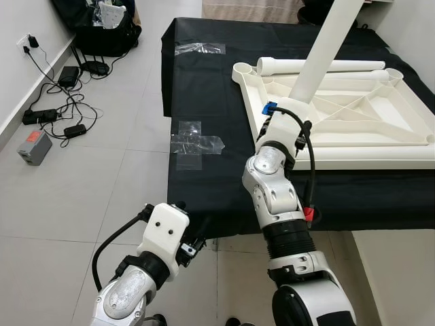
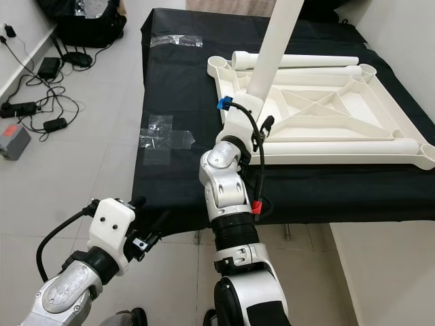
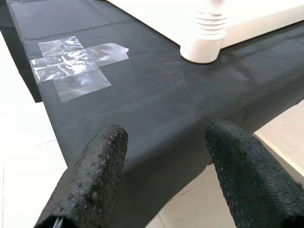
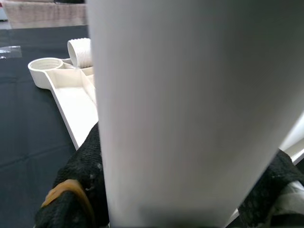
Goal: Building children table
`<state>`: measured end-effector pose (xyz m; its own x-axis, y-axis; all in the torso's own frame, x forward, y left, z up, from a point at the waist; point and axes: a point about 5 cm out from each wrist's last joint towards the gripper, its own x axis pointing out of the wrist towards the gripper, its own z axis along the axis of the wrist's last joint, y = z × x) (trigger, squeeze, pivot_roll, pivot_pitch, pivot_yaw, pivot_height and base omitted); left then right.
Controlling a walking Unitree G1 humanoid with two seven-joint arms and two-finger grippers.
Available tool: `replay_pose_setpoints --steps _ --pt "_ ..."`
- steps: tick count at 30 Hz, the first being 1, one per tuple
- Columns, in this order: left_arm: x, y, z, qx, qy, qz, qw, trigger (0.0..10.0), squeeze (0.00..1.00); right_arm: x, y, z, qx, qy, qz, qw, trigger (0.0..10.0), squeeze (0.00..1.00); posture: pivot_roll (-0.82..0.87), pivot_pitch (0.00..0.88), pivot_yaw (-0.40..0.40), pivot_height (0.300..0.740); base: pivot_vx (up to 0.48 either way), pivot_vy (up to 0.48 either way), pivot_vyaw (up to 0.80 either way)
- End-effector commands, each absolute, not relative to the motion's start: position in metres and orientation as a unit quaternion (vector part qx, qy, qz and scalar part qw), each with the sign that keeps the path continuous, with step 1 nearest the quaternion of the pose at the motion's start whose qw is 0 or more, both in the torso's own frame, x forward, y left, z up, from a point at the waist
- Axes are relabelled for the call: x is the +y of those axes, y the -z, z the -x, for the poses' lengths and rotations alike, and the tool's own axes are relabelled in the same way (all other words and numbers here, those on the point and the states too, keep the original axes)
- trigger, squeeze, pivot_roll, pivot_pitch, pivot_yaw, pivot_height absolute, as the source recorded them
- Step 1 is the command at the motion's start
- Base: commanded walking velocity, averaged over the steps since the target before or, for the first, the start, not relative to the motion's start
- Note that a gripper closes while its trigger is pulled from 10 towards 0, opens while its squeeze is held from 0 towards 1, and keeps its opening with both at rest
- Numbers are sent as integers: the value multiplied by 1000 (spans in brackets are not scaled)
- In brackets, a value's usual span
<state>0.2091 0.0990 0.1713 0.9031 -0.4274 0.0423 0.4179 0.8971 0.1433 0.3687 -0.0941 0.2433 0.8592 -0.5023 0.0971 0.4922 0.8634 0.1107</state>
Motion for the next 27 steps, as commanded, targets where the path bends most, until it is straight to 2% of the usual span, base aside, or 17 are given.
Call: replay_pose_setpoints --steps 1,4,5,6,7,20,21,23,24,27 --pt "97 -167 -207 -29 227 -64 971 10000 0 -91 -240 -365 -63 259 -52 962 10000 0 92 235 -102 740 0 0 0" --pt "97 -167 -207 -28 227 -63 971 10000 0 -91 -243 -363 -77 249 -50 964 10000 0 91 234 -103 740 0 0 0" --pt "97 -167 -207 -28 227 -64 971 10000 0 -91 -243 -362 -80 242 -50 966 10000 75 90 235 -102 740 0 0 0" --pt "97 -167 -207 -28 227 -64 971 10000 0 -91 -243 -362 -80 242 -50 966 10000 75 90 235 -102 740 0 0 0" --pt "97 -167 -207 -28 228 -64 971 10000 0 -91 -242 -361 -81 238 -50 967 10000 1000 91 235 -103 740 0 0 0" --pt "97 -166 -207 -28 229 -66 971 10000 0 -87 -240 -356 -86 215 -61 971 10000 1000 92 234 -103 740 0 0 0" --pt "97 -166 -207 -28 229 -66 971 10000 0 -87 -240 -355 -87 204 -64 973 10000 965 92 233 -102 740 0 0 0" --pt "97 -166 -207 -28 229 -66 971 10000 0 -87 -240 -355 -87 204 -64 973 10000 965 92 233 -102 740 0 0 0" --pt "97 -166 -207 -28 229 -66 971 10000 0 -86 -240 -353 -92 183 -70 976 10000 0 90 233 -101 740 0 0 0" --pt "97 -165 -207 -28 230 -66 971 10000 0 -86 -239 -350 -94 166 -75 979 10000 0 88 232 -100 740 0 0 0"
